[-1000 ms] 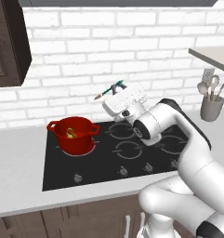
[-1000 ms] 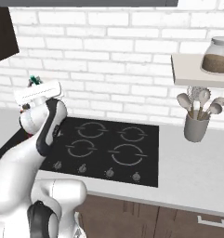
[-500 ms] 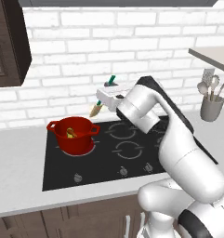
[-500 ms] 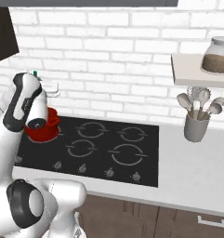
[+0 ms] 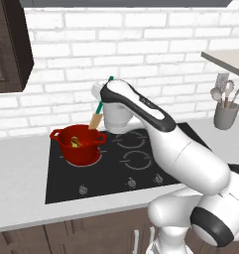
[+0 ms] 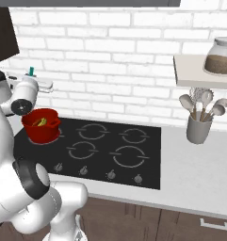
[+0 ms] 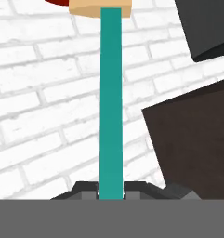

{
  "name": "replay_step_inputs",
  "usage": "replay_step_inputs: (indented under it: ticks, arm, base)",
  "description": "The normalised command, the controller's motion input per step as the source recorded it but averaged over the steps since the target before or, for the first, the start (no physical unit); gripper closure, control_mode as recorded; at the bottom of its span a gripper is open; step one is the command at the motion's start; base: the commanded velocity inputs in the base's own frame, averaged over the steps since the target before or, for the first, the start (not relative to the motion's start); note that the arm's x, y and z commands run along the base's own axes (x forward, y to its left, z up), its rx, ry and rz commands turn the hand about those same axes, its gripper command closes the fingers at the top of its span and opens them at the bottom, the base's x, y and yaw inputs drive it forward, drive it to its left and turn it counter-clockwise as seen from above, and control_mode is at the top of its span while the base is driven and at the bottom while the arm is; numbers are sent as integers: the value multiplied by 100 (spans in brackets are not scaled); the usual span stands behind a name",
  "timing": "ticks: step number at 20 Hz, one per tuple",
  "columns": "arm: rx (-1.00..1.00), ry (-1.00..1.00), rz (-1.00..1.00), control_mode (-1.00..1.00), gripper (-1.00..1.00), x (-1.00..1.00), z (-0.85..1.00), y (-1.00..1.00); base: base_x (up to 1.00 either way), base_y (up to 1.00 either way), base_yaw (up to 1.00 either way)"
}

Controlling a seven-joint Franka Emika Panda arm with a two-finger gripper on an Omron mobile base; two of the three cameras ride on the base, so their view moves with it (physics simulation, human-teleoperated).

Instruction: Put the carrot and cucumber in the pot. Retrieve the spatula and lightly stir the vegetables in the pot.

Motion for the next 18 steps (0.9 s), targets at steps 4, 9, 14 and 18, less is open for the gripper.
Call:
replay_step_inputs:
  ticks: [4,9,14,18]
  arm:
    - [-4,2,0,-100,100,19,-11,1]
    - [-1,15,0,-100,100,35,-12,0]
    - [-7,14,1,-100,100,28,-12,24]
    - [-14,4,4,-100,100,34,-21,36]
  base:
    - [0,0,0]
    - [0,0,0]
    - [0,0,0]
    - [0,0,0]
